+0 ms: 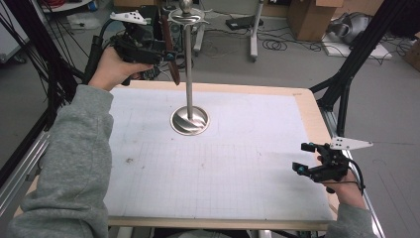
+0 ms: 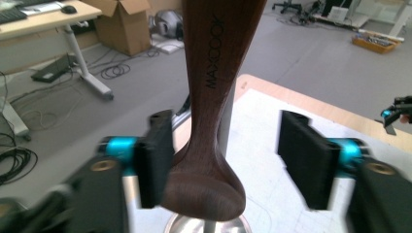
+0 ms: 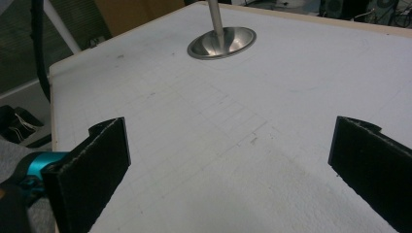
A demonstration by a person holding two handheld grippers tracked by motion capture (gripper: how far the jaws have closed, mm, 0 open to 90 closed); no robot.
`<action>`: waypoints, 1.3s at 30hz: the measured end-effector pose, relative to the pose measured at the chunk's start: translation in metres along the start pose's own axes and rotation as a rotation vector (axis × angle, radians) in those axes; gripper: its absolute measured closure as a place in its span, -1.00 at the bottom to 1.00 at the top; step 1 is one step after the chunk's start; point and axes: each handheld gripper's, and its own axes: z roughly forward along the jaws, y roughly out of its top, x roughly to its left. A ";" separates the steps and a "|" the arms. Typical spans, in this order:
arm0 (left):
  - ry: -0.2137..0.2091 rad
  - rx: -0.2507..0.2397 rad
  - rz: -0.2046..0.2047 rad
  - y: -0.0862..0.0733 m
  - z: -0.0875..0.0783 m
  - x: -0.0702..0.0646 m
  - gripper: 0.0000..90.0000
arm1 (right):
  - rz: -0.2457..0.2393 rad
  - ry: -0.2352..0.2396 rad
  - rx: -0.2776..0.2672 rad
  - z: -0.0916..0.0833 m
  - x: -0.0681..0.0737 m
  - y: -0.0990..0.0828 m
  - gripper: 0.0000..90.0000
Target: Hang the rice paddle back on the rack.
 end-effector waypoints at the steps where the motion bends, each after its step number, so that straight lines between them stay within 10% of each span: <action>1: 0.001 -0.012 0.006 -0.002 -0.002 0.000 -0.22 | 0.000 0.000 0.000 0.000 0.000 0.000 -1.00; 12: 0.001 -0.055 -0.047 -0.027 -0.022 0.007 -0.85 | -0.004 0.011 0.020 0.006 0.003 0.000 -1.00; 27: 0.017 -0.076 0.026 -0.065 -0.030 -0.015 -0.86 | -0.036 0.014 0.045 0.018 0.010 0.002 -1.00; 39: 0.034 -0.074 0.002 -0.105 -0.035 -0.022 -0.86 | -0.047 -0.010 0.007 0.016 0.014 0.005 -1.00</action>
